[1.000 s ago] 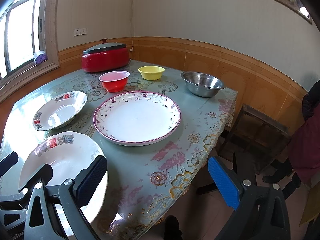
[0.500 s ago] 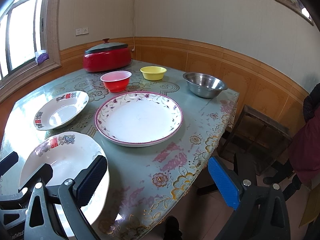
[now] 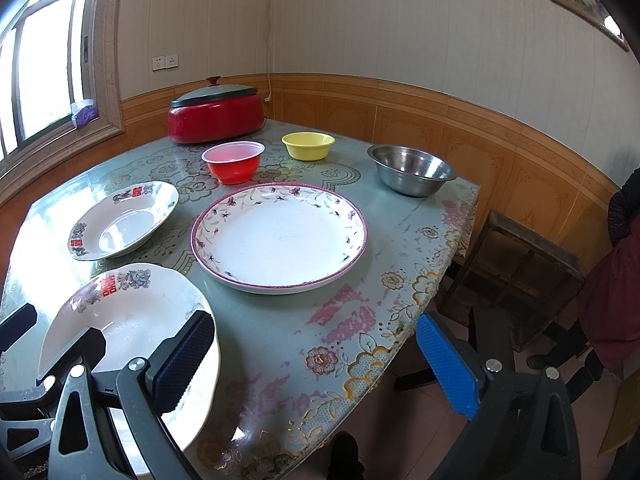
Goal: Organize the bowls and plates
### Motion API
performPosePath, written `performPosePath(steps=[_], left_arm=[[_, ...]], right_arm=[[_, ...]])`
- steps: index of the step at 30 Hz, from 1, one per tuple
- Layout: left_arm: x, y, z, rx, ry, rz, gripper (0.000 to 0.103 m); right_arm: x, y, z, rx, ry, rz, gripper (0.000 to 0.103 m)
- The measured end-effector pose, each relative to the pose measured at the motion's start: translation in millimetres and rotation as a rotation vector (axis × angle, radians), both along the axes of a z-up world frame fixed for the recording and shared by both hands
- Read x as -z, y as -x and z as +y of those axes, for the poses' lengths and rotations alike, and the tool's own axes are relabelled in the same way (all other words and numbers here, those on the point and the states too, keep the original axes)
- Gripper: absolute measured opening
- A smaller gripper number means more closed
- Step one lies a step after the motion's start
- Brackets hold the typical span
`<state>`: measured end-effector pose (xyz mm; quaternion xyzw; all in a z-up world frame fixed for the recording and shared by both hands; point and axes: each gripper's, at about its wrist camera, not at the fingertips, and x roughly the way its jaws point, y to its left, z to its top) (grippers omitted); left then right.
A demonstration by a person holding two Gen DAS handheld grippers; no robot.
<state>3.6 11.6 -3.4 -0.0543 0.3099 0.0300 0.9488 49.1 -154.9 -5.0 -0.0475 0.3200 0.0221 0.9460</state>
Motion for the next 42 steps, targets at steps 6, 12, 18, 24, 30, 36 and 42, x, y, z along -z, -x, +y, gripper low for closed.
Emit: performPosePath(steps=[6,12,18,24,30,36,42], left_arm=[[0.0,0.0,0.1,-0.001,0.000,0.000,0.103],[0.3,0.4,-0.4,0.001,0.001,0.003,0.103],[0.7,-3.2,4.8,0.070,0.090,0.014,0.103],[-6.3,-13.2,19.8,0.039,0.212,0.033,0.103],[-16.8,-31.2,8.7,0.004,0.183,0.048,0.103],[-19.0,-66.2,-24.7,-0.008,0.140,0.055,0.103],[-18.4,-107.7,-58.1,-0.054,0.122,0.087,0.103]], right_arm=[[0.2,-0.2,0.1,0.000,0.000,0.000,0.103],[-0.4,-0.5,1.8,-0.001,-0.001,0.002,0.103],[0.0,-9.2,-4.4,-0.008,-0.024,0.013,0.103],[5.5,-41.3,-37.6,-0.015,-0.098,0.076,0.103],[7.2,-80.6,-73.4,-0.056,-0.149,0.104,0.103],[6.8,-129.6,-94.5,-0.163,-0.165,0.131,0.103],[7.6,-185.0,-100.3,-0.339,-0.153,0.184,0.103]])
